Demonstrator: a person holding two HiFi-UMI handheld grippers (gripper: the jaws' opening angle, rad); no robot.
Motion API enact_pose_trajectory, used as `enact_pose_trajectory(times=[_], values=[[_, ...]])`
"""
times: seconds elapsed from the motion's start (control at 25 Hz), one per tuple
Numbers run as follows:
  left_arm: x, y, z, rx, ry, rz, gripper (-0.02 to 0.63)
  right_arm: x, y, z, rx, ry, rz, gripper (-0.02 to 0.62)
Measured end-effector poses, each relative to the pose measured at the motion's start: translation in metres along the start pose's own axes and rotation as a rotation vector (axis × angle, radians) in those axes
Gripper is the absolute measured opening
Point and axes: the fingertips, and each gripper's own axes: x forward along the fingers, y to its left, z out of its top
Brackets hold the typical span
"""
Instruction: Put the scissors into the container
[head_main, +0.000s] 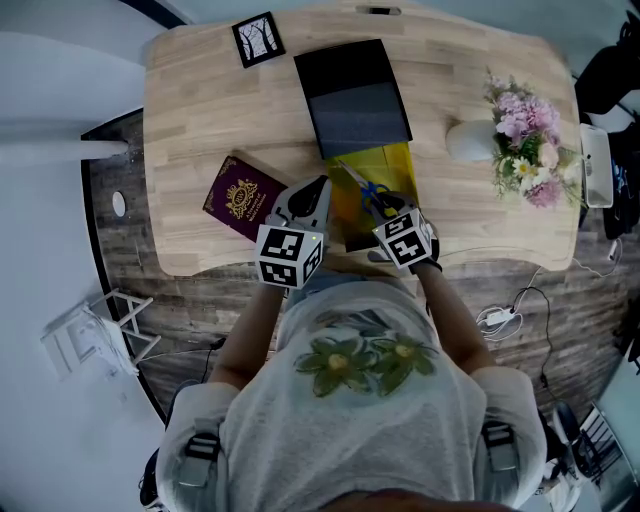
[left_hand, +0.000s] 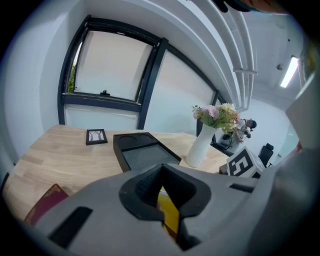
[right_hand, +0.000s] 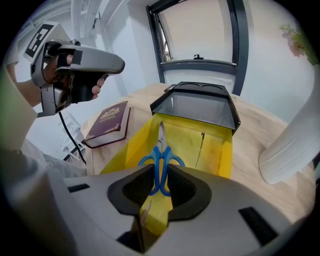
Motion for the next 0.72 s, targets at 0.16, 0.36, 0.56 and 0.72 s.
enact_pose_trajectory(times=[0.16, 0.36, 0.56, 0.72], values=[[0.001, 0.0, -0.001, -0.002, 0.001, 0.002, 0.006, 0.001, -0.002, -0.003, 0.005, 0.015, 0.002, 0.081], [0.0, 0.001, -0.002, -0.006, 0.005, 0.005, 0.006, 0.001, -0.009, -0.003, 0.02, 0.027, -0.003, 0.081], [0.001, 0.002, -0.002, -0.009, 0.004, 0.005, 0.006, 0.003, -0.012, -0.002, 0.018, 0.034, -0.002, 0.081], [0.001, 0.002, -0.003, -0.011, 0.006, 0.003, 0.006, 0.005, -0.012, -0.003, 0.018, 0.043, -0.003, 0.081]])
